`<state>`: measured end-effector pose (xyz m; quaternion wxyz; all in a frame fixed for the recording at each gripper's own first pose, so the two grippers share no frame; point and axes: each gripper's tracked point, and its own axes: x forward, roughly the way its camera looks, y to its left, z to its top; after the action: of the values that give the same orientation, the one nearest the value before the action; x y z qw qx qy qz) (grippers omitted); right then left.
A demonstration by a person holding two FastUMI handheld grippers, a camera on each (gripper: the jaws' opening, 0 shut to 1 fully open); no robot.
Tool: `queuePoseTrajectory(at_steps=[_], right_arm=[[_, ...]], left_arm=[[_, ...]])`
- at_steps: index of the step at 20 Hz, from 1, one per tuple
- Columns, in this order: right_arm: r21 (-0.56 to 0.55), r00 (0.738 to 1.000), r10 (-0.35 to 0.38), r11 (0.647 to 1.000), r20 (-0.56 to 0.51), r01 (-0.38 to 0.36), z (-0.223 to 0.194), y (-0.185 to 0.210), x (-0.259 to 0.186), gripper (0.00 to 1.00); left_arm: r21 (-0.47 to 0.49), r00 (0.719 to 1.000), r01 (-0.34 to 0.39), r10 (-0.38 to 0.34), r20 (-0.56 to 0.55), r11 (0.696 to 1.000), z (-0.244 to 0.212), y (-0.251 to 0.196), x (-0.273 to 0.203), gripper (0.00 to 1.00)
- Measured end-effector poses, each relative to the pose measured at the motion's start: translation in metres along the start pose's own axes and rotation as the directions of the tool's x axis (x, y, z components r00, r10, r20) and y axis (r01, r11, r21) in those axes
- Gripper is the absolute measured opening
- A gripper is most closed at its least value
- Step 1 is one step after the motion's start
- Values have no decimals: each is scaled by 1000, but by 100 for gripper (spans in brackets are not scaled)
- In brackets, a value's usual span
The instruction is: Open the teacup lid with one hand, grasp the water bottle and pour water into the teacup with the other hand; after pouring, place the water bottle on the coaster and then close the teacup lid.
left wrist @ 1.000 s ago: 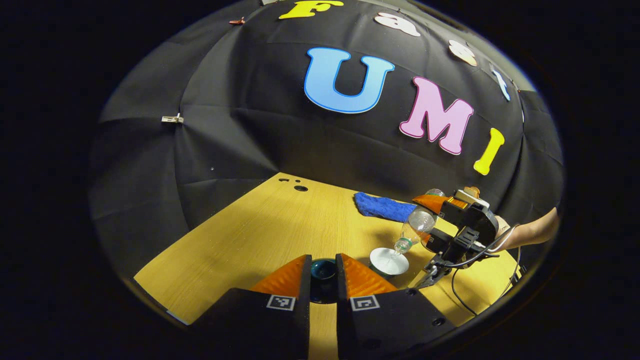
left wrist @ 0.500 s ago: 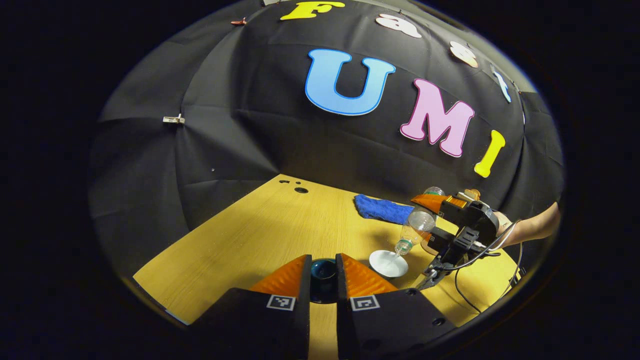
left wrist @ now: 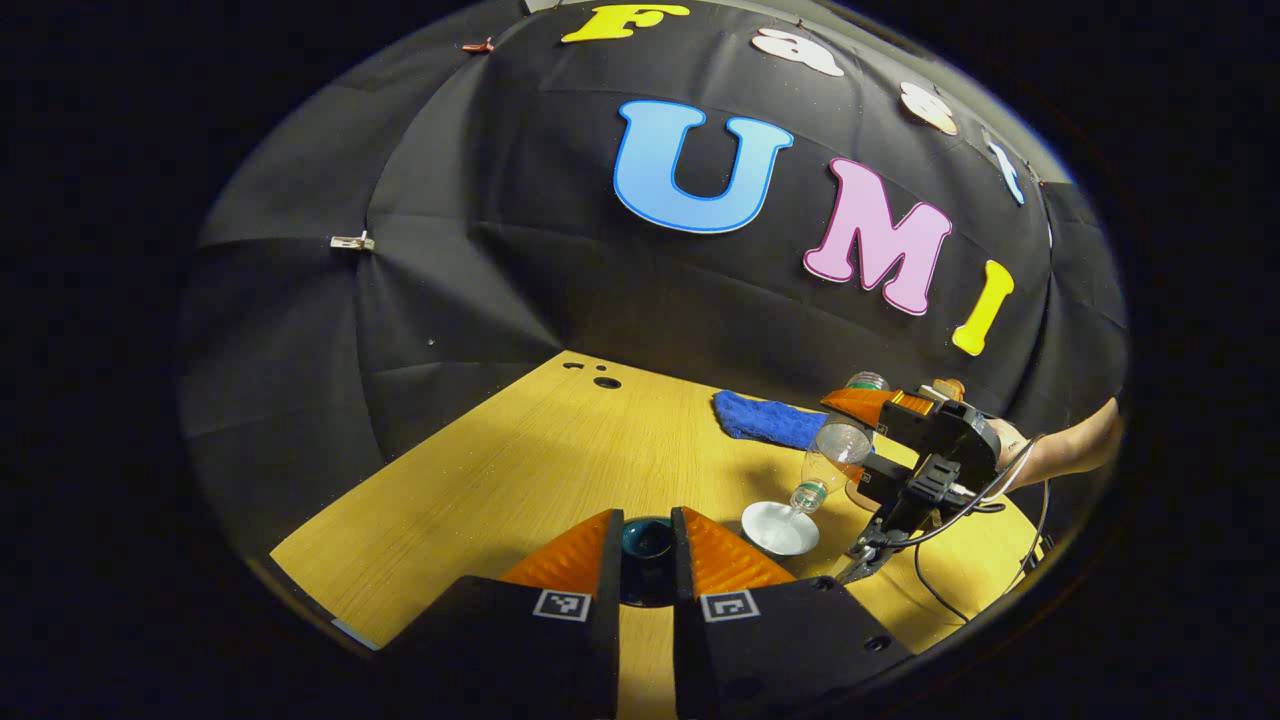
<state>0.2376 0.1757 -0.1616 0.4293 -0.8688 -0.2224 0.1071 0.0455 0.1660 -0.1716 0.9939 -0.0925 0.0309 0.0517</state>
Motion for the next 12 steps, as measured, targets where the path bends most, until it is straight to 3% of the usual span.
queuePoseTrajectory(at_steps=[3,7,9,11,12], right_arm=[[49,999,29,998,-22,-28,-6,3,0,70],[204,994,77,977,-84,-58,-17,-3,-5,70],[368,984,134,926,-113,-84,-21,0,-10,70],[541,965,211,836,-154,-96,-28,3,-17,67],[625,955,246,775,-167,-90,-33,3,-21,72]], left_arm=[[-5,1000,-4,4,-2,1000,-2,0,-1,22],[-1,1000,-12,12,2,1000,1,-1,-2,25],[-2,1000,-17,17,8,1000,4,-2,-3,25],[-7,1000,-21,21,13,1000,6,-5,-2,26],[-8,1000,-22,22,18,1000,9,-8,-2,25]])
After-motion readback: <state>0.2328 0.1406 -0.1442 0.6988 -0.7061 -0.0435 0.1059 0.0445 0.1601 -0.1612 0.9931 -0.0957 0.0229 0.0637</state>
